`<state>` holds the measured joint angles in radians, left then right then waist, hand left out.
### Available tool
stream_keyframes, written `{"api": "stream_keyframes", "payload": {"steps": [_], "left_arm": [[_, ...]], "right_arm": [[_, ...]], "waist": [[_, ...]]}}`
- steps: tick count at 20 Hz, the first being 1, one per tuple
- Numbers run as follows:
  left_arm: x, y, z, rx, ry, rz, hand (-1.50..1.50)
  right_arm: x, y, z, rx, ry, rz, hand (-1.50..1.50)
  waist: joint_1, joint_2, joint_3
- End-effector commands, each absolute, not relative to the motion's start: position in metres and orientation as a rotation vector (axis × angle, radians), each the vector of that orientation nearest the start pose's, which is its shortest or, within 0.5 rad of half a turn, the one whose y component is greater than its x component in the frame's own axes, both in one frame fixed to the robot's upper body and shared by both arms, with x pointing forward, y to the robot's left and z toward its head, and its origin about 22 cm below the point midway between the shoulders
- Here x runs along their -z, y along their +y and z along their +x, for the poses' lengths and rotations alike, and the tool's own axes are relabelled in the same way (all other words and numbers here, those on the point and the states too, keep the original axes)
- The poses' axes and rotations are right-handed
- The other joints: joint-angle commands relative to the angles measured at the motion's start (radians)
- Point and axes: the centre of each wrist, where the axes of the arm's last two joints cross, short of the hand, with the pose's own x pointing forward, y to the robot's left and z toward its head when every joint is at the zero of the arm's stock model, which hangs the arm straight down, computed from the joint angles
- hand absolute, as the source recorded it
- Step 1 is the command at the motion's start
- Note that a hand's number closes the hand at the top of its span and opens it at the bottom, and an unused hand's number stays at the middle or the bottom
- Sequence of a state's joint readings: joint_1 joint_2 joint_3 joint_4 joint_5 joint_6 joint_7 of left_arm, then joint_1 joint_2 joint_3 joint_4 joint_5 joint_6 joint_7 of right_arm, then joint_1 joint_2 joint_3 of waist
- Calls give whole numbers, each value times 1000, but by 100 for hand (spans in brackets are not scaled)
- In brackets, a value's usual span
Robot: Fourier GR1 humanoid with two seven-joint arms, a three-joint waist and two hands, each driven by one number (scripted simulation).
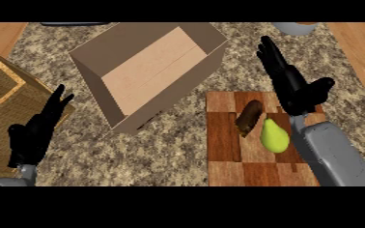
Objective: Pick the pear from the cutting board and place it in the cardboard box
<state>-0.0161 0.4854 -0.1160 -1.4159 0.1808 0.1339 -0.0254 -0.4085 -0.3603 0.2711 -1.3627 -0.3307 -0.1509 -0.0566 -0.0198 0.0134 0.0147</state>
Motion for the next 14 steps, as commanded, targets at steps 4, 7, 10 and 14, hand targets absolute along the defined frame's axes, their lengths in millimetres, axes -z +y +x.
{"api": "stream_keyframes", "payload": {"steps": [4,7,10,14], "left_arm": [[-19,355,251,207,-1431,536,0],[-10,368,242,198,-1363,565,0],[-23,377,246,193,-1387,628,0],[-23,361,254,204,-1425,615,0]], "right_arm": [[-61,-233,310,-286,-1965,654,-150],[-143,-263,328,-704,-2289,255,-150],[-74,-281,302,-818,-2266,404,-150],[-16,-287,291,-486,-2298,804,-150]], "waist": [[10,-8,-4],[-25,-73,-19],[6,-3,-1],[46,20,2]]}}
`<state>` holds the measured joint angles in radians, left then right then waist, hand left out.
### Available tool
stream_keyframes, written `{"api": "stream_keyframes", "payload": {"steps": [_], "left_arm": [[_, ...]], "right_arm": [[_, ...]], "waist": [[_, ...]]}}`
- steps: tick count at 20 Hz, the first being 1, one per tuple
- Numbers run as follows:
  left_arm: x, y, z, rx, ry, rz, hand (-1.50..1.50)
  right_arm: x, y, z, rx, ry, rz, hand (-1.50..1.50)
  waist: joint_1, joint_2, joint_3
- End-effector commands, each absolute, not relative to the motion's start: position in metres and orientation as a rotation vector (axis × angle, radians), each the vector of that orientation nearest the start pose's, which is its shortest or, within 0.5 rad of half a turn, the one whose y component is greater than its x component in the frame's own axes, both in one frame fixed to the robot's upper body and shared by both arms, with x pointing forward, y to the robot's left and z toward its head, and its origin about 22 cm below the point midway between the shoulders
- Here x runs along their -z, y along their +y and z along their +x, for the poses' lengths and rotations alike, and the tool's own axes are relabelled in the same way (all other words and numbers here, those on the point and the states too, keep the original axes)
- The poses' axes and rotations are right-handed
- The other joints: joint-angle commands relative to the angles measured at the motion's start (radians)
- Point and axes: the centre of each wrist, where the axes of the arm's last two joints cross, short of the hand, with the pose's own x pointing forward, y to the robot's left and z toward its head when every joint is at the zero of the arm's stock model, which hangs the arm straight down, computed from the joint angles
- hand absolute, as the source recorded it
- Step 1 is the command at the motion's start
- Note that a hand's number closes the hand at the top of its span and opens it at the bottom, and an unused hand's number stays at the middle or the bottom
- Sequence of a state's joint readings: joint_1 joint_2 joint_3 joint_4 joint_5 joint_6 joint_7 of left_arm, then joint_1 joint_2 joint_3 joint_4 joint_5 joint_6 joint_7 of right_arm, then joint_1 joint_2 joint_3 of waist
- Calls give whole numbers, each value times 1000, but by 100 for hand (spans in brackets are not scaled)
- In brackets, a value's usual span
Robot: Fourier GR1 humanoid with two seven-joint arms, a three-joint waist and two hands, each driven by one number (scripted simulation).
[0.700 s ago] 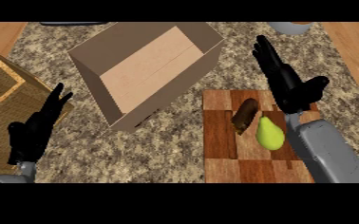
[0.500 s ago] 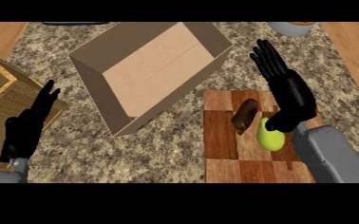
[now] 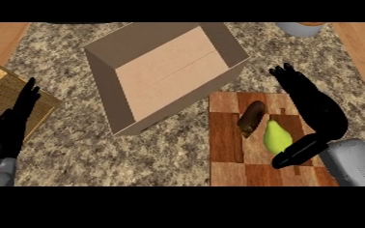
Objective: Pick the pear from the cutting board and place it in the cardboard box
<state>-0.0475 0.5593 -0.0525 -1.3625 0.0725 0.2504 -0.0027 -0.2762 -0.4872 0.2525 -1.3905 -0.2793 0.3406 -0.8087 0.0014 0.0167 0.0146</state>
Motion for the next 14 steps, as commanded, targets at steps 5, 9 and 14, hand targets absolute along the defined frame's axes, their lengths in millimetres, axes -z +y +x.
{"api": "stream_keyframes", "payload": {"steps": [5,9,14], "left_arm": [[-24,357,259,202,-1406,601,0],[-22,363,261,203,-1388,616,0],[-21,354,265,235,-1400,618,0]], "right_arm": [[-27,-323,297,-552,-2450,759,-150],[-38,-349,298,-862,-2464,475,-150],[-58,-374,306,-1193,-2413,316,-150]], "waist": [[22,7,-1],[25,7,-4],[37,3,-7]]}}
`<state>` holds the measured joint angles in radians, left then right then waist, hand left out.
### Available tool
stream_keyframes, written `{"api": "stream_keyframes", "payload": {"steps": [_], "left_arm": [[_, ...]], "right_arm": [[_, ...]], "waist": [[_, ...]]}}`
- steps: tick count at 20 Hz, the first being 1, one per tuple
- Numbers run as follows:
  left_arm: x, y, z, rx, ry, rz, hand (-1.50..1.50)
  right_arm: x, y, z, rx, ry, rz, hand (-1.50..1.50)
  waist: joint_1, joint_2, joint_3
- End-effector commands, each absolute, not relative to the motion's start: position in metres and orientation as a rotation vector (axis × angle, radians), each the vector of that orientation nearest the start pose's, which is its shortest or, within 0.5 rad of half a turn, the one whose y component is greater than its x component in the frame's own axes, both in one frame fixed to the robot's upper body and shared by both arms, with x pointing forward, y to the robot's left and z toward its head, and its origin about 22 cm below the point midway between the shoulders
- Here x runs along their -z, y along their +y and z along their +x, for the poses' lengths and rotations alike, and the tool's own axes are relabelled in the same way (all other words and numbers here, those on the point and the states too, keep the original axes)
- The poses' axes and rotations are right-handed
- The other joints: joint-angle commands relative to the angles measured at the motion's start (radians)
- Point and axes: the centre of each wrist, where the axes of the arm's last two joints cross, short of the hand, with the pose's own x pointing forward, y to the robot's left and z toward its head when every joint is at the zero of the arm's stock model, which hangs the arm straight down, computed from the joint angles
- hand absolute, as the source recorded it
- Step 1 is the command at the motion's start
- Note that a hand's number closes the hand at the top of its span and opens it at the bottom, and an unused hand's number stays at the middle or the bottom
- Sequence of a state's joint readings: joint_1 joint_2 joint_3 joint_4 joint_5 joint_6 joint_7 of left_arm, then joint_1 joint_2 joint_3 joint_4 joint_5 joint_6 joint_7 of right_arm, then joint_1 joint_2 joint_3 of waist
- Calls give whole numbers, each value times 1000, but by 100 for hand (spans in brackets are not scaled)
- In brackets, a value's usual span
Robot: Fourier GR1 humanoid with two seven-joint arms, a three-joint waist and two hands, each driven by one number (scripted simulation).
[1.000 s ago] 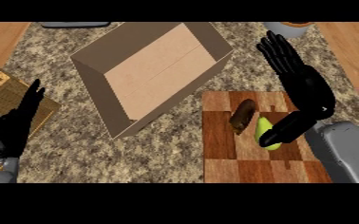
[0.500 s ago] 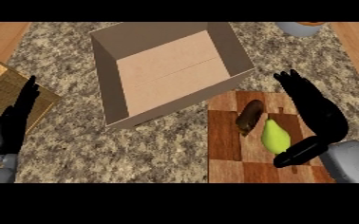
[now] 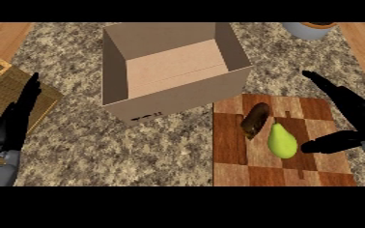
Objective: Pick the pear from the cutting board and place it in the cardboard box
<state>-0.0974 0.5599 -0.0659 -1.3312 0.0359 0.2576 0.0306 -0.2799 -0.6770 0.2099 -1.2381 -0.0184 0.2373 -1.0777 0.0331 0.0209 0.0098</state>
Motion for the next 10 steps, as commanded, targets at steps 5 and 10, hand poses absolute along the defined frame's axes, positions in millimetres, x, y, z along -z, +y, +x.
{"api": "stream_keyframes", "payload": {"steps": [5,10], "left_arm": [[-15,341,270,247,-1392,624,0],[-18,350,263,238,-1387,629,0]], "right_arm": [[-53,-374,313,-1492,-2288,174,-150],[-49,-368,331,-1604,-2210,143,-150]], "waist": [[3,-6,-5],[15,-10,-7]]}}
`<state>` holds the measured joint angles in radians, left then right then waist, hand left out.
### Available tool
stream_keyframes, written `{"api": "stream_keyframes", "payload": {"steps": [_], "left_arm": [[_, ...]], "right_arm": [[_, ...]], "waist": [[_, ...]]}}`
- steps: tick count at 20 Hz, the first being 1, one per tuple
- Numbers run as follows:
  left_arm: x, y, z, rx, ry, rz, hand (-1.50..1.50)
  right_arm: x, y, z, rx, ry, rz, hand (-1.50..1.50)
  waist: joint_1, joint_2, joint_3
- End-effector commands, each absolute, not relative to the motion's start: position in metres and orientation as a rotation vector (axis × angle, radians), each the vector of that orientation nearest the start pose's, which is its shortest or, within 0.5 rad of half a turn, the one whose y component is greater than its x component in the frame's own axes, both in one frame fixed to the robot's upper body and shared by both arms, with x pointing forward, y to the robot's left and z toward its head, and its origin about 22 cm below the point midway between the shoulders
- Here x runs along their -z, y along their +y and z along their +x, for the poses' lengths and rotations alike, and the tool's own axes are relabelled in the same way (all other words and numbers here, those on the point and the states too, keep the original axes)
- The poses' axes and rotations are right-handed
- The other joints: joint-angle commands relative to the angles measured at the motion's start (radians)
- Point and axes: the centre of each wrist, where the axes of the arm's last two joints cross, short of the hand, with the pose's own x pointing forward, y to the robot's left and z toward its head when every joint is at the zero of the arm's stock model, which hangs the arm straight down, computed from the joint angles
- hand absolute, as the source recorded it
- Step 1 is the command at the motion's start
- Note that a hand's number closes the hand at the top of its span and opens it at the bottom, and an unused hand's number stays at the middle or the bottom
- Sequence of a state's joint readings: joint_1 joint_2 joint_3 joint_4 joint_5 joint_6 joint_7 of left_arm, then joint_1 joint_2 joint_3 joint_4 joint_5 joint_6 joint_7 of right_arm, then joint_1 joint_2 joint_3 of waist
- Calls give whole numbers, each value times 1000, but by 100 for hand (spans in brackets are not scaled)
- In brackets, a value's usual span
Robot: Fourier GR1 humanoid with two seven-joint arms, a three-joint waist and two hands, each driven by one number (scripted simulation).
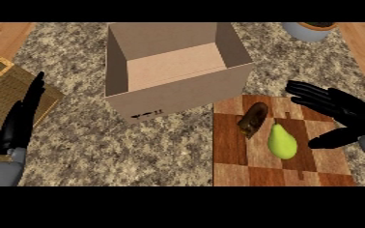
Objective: Pick the pear from the cutting board and place it in the cardboard box
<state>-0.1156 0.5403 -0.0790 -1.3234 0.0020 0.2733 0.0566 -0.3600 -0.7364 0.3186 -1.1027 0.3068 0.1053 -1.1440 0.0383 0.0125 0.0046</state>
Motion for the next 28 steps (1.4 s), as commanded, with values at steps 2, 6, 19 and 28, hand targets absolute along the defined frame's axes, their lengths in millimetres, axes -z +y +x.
{"api": "stream_keyframes", "payload": {"steps": [2,6,19,28], "left_arm": [[-9,359,268,213,-1365,637,0],[-23,352,264,215,-1377,627,0],[-11,342,271,188,-1380,663,0],[-14,353,264,200,-1373,646,0]], "right_arm": [[-23,-362,314,-1663,-2186,151,-150],[-23,-350,327,-1709,-2160,74,-150],[-11,-337,325,-1682,-2205,112,-150],[-11,-348,311,-1738,-2247,226,-150]], "waist": [[-21,-4,-3],[-17,-9,-3],[-40,-11,-4],[-31,-11,-3]]}}
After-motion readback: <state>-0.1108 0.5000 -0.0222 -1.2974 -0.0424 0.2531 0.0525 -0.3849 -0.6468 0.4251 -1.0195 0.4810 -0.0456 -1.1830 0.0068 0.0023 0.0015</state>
